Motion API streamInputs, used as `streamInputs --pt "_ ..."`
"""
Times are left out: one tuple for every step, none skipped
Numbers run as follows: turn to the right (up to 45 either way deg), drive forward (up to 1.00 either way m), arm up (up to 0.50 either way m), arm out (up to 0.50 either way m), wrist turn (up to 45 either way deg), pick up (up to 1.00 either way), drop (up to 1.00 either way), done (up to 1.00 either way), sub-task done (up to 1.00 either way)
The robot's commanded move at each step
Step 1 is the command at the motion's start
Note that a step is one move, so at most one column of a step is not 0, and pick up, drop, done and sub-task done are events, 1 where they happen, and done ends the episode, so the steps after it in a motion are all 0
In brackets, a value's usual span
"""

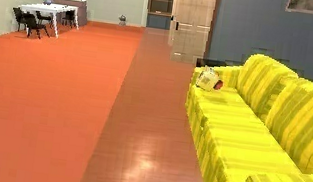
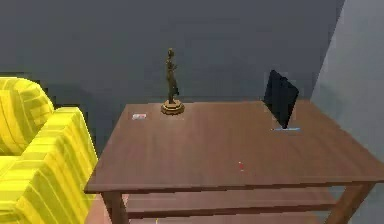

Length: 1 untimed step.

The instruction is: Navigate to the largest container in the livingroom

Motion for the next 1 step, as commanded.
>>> streamInputs --pt "0.0 1.00 0.00 0.00 0.0 0.00 0.00 0.00 0.00"
